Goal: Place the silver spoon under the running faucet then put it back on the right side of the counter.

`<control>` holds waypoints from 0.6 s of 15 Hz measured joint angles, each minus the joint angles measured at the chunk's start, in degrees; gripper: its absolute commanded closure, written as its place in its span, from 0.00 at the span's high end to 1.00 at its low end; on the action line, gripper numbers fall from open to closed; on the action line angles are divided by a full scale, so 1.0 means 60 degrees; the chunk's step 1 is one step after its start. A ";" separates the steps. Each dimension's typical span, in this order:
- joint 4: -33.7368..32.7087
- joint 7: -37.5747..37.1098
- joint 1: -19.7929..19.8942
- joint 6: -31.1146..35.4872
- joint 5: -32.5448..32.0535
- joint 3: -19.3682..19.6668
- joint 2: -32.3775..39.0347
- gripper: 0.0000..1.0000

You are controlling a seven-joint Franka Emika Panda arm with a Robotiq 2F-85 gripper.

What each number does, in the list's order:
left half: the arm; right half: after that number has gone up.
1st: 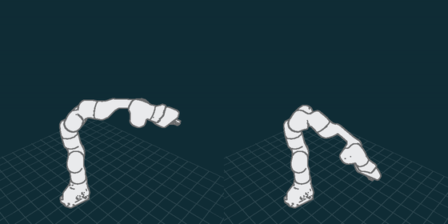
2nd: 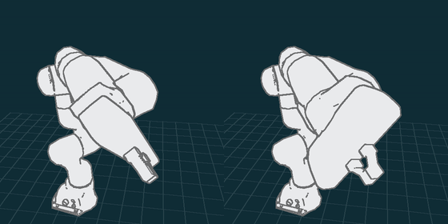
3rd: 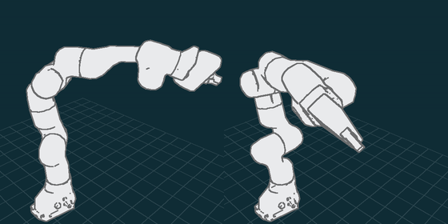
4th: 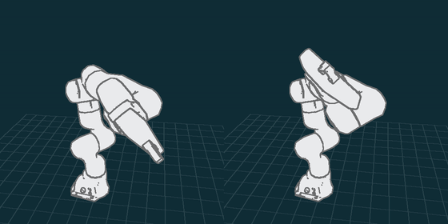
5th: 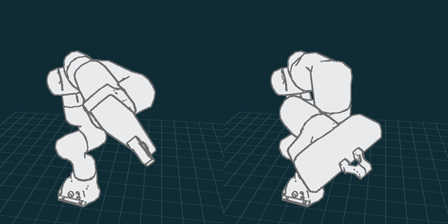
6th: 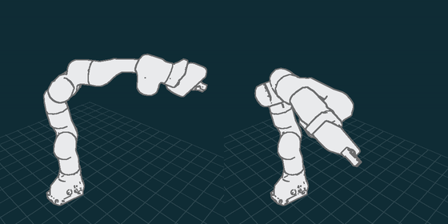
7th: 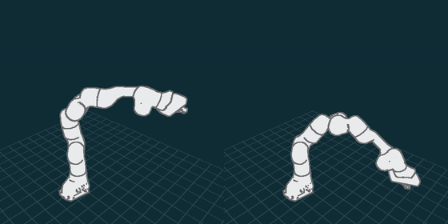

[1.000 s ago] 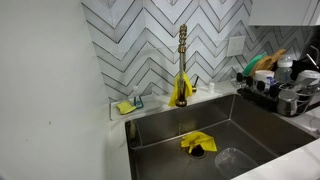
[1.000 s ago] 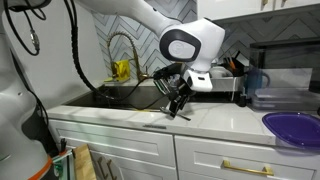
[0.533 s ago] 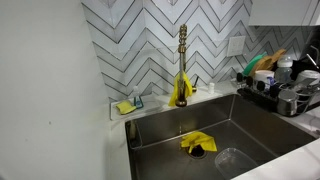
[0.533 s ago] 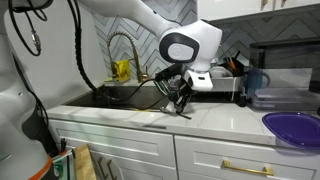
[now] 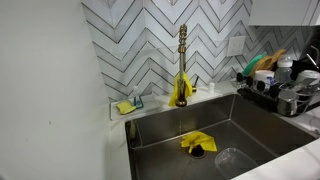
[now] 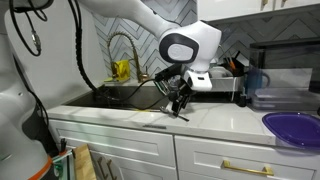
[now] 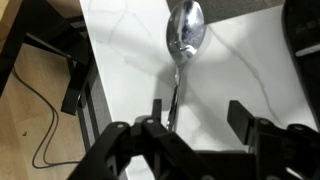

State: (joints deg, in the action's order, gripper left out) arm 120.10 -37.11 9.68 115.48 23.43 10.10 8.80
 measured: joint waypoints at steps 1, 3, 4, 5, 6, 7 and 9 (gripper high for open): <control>0.0000 0.0000 0.0001 0.0000 0.0000 0.0001 0.0000 1.00; 0.0001 0.0000 0.0003 0.0000 0.0000 0.0001 0.0001 0.79; 0.0005 0.0000 0.0001 0.0000 -0.0002 0.0001 0.0009 0.71; 0.0012 -0.0006 -0.0003 0.0000 -0.0023 0.0001 0.0033 0.66; 0.0016 -0.0008 -0.0008 0.0000 -0.0025 0.0000 0.0076 0.58; 0.0017 -0.0010 -0.0015 0.0000 -0.0025 -0.0001 0.0128 0.50; 0.0011 -0.0029 -0.0026 0.0004 -0.0034 -0.0001 0.0212 0.35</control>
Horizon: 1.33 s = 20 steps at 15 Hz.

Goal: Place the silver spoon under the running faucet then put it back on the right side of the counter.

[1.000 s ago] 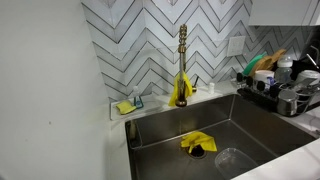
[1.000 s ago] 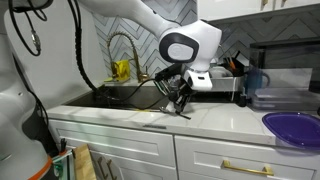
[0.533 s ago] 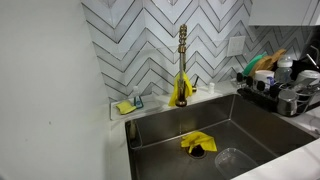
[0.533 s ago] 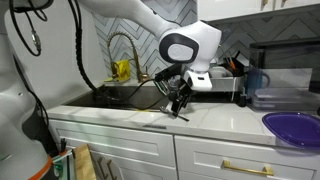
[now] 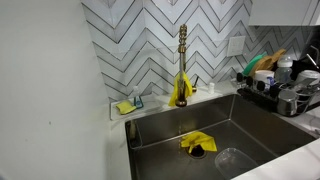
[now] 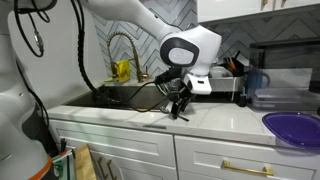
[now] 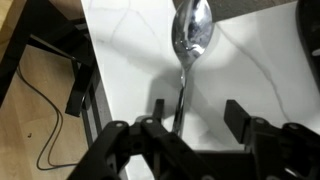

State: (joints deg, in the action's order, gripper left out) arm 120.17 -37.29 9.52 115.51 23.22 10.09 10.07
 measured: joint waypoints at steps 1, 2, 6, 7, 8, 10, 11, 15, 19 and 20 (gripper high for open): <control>-0.0016 -0.0017 -0.0003 0.0000 -0.0002 0.0000 -0.0002 0.27; -0.0036 -0.0035 -0.0005 0.0001 -0.0002 0.0000 -0.0008 0.19; -0.0046 -0.0063 -0.0012 0.0001 -0.0008 0.0000 -0.0046 0.00; -0.0045 -0.0064 -0.0016 0.0001 -0.0020 0.0000 -0.0054 0.00; -0.0041 -0.0065 -0.0020 0.0000 -0.0026 0.0000 -0.0071 0.02; -0.0014 -0.0065 -0.0029 0.0000 -0.0110 0.0000 -0.0097 0.02; 0.0000 -0.0065 -0.0030 0.0000 -0.0209 0.0000 -0.0124 0.02; 0.0144 -0.0065 -0.0047 -0.0004 -0.0848 0.0001 -0.0492 0.02; 0.0732 -0.0059 -0.0200 -0.0256 -0.1563 -0.0068 -0.1690 0.02; 0.0902 -0.0058 -0.0236 -0.0580 -0.1643 -0.0158 -0.2115 0.02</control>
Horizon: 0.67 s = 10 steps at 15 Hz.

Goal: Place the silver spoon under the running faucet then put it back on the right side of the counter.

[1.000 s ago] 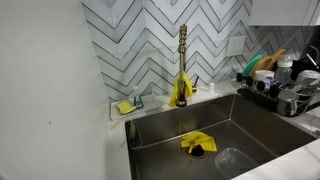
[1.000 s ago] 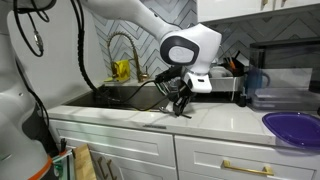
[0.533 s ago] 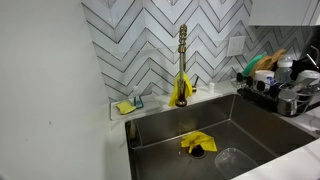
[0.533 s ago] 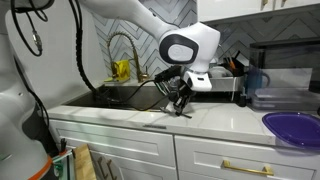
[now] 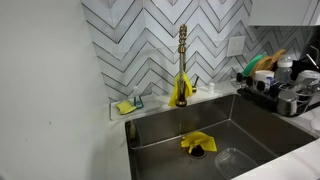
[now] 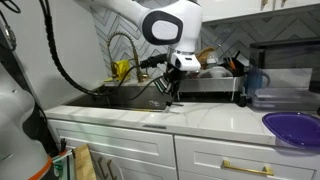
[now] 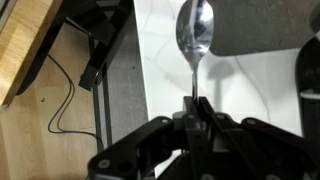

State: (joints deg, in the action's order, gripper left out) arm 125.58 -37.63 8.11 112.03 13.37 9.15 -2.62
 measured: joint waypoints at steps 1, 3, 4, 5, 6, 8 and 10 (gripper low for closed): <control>0.0170 0.0000 -0.0042 -0.0377 -0.0067 -0.0132 -0.0478 0.02; 0.0393 -0.0033 -0.0125 -0.1183 -0.0085 -0.0436 -0.1373 0.02; 0.0438 -0.0088 -0.0169 -0.1577 -0.0081 -0.0603 -0.1782 0.02; 0.0447 -0.0162 -0.0212 -0.1903 -0.0066 -0.0775 -0.2149 0.02; 0.0447 -0.0275 -0.0255 -0.2114 -0.0048 -0.0961 -0.2474 0.02; 0.0445 -0.0352 -0.0373 -0.2237 -0.0003 -0.1340 -0.3019 0.08; 0.0446 -0.0352 -0.0472 -0.2262 0.0002 -0.1537 -0.3296 0.08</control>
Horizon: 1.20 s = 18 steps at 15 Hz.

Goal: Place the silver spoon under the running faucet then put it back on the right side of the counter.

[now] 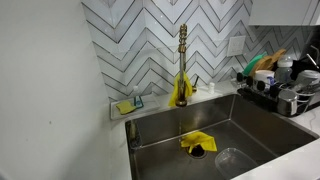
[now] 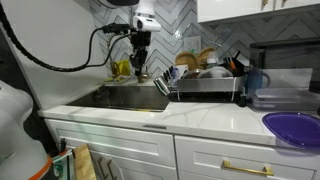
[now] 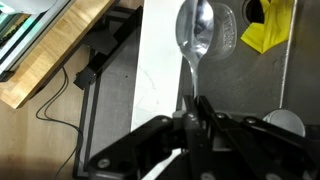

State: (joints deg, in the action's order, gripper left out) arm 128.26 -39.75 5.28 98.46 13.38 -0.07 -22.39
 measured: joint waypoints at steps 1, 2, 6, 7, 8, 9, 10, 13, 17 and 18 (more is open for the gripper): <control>0.0001 0.0000 -0.0012 -0.0002 0.0000 -0.0016 -0.0033 0.08; 0.0005 0.0000 -0.0008 -0.0002 0.0000 -0.0008 -0.0026 0.08; 0.0030 0.0001 -0.0006 -0.0002 0.0000 0.0012 0.0007 0.08; 0.0032 0.0001 -0.0006 -0.0002 0.0000 0.0012 0.0007 0.08; 0.0033 0.0001 -0.0006 -0.0002 0.0000 0.0012 0.0007 0.08; 0.0033 0.0001 -0.0006 -0.0002 0.0000 0.0012 0.0007 0.02; 0.0034 0.0001 -0.0006 -0.0002 0.0000 0.0012 0.0007 0.02; -0.0113 -0.0008 -0.0026 -0.0001 0.0027 -0.0113 0.0084 0.02; -0.1193 -0.0764 -0.0548 -0.0005 0.0542 -0.1023 0.0744 0.02; -0.1559 -0.1081 -0.0750 -0.0008 0.0671 -0.1286 0.1014 0.02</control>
State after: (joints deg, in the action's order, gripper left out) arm 118.91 -46.24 0.77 98.41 17.41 -7.79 -16.31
